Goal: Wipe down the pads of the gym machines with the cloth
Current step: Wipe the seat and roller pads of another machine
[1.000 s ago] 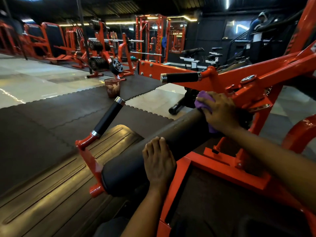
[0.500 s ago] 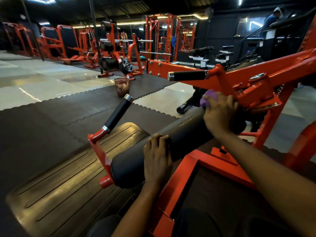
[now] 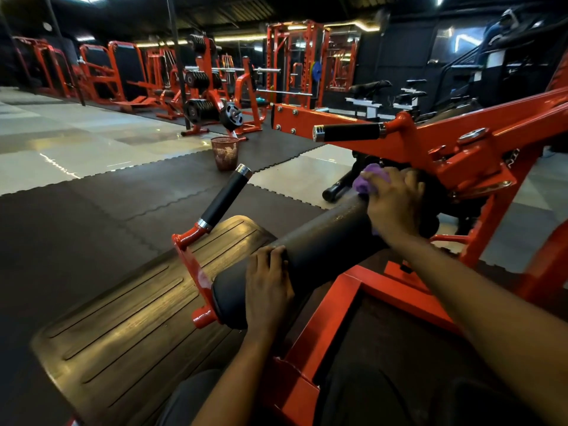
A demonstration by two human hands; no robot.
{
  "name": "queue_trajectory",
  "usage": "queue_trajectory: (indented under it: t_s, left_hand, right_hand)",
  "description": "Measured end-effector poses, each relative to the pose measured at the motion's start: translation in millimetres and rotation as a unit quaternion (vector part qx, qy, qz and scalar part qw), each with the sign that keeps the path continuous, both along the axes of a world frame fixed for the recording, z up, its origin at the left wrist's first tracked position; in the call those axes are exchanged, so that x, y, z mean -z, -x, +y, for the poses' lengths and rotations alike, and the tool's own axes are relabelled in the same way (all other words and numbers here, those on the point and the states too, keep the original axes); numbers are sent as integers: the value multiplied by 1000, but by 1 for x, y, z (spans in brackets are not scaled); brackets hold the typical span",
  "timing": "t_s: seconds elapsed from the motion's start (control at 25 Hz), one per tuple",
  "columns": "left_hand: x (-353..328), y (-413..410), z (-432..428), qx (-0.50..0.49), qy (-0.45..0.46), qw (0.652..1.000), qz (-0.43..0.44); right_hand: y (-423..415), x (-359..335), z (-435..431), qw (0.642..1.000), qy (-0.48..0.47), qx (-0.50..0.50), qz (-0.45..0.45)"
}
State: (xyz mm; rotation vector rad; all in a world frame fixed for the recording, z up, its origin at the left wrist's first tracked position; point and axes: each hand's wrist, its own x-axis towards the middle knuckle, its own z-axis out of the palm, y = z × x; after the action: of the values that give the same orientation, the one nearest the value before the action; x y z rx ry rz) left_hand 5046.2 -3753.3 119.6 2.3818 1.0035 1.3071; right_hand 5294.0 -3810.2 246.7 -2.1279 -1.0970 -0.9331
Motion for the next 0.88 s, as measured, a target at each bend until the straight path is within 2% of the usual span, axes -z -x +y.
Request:
queue_trajectory:
  t_s: [0.04, 0.08, 0.16, 0.2, 0.32, 0.36, 0.48, 0.52, 0.64, 0.72, 0.8, 0.88]
  left_hand:
    - [0, 0, 0, -1, 2, 1000, -3]
    - [-1, 0, 0, -1, 5, 1000, -5]
    - [1, 0, 2, 4, 9, 1000, -11]
    - [2, 0, 2, 9, 11, 1000, -10]
    - [3, 4, 4, 28, 13, 1000, -7]
    - [3, 6, 5, 38, 18, 999, -9]
    - [-2, 11, 7, 68, 27, 997, -26]
    - [-2, 14, 9, 76, 29, 996, -32]
    - [9, 32, 12, 25, 54, 997, -54]
    - [20, 52, 17, -39, 83, 994, -67]
    - [28, 67, 20, -35, 89, 994, -51]
    - [28, 77, 22, -19, 90, 995, -36]
  right_hand:
    - [17, 8, 6, 999, -6, 43, 31]
    - [36, 22, 14, 999, 32, 39, -2]
    - [46, 30, 12, 983, 123, -87, -108]
    - [34, 22, 8, 977, 137, -112, -118]
    - [39, 12, 6, 1000, 12, 21, 6]
    - [58, 23, 13, 998, 24, 51, 15]
    - [74, 40, 17, 979, 137, -96, -117]
    - [65, 32, 15, 979, 135, -105, -108]
    - [83, 33, 14, 1000, 18, 18, -14]
    - [127, 58, 29, 996, 66, -34, -43]
    - [137, 65, 35, 976, 142, -121, -111]
    - [127, 50, 35, 978, 143, -119, -93]
